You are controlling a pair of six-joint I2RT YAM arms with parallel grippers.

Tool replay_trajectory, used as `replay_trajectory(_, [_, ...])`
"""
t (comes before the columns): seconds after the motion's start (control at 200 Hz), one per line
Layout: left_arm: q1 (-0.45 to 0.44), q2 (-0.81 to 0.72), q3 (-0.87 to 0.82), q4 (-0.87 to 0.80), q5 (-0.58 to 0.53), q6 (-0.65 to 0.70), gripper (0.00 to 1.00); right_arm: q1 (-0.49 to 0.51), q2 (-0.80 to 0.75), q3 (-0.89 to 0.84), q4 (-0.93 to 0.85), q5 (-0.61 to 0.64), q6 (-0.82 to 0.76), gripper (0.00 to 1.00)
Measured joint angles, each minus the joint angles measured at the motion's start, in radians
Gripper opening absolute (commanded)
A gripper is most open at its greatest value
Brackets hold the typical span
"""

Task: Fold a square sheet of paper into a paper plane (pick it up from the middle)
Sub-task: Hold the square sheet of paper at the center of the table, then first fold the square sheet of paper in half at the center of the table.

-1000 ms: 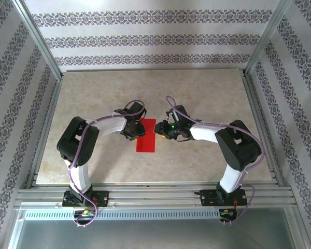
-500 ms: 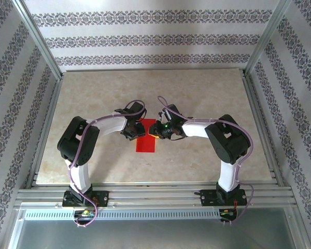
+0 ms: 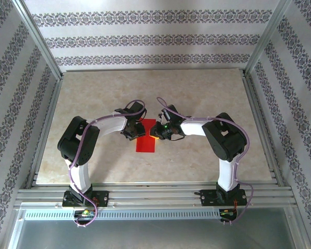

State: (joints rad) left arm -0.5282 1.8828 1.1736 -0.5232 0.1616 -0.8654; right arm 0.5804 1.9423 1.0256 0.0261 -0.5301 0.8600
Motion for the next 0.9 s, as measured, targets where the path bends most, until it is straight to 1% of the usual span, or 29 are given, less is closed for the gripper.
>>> replay_trajectory(0.09, [0.000, -0.003, 0.003, -0.002, 0.002, 0.007, 0.37, 0.000, 0.001, 0.003, -0.013, 0.009, -0.008, 0.17])
replay_trajectory(0.205, [0.000, -0.009, 0.011, -0.004, 0.016, 0.032, 0.43, 0.000, 0.003, 0.013, -0.035, 0.021, -0.025, 0.17])
replay_trajectory(0.28, [0.000, -0.013, 0.020, -0.014, 0.014, 0.054, 0.45, 0.000, 0.006, 0.022, -0.050, 0.025, -0.031, 0.16])
replay_trajectory(0.365, [0.010, -0.039, 0.025, -0.035, 0.002, 0.073, 0.45, 0.000, 0.009, 0.027, -0.061, 0.029, -0.035, 0.16])
replay_trajectory(0.49, [0.043, -0.130, 0.006, -0.019, 0.008, 0.085, 0.38, 0.000, 0.011, 0.033, -0.072, 0.032, -0.039, 0.16])
replay_trajectory(0.58, [0.074, -0.208, -0.059, 0.079, 0.087, 0.092, 0.36, 0.000, 0.014, 0.039, -0.080, 0.033, -0.042, 0.15])
replay_trajectory(0.645, [0.084, -0.217, -0.094, 0.150, 0.157, 0.092, 0.34, 0.000, 0.017, 0.043, -0.088, 0.034, -0.044, 0.15])
replay_trajectory(0.76, [0.083, -0.164, -0.118, 0.240, 0.264, 0.099, 0.30, 0.007, 0.021, 0.054, -0.104, 0.036, -0.049, 0.15])
replay_trajectory(0.899, [0.084, -0.101, -0.119, 0.262, 0.310, 0.102, 0.28, 0.007, 0.026, 0.067, -0.124, 0.039, -0.049, 0.14])
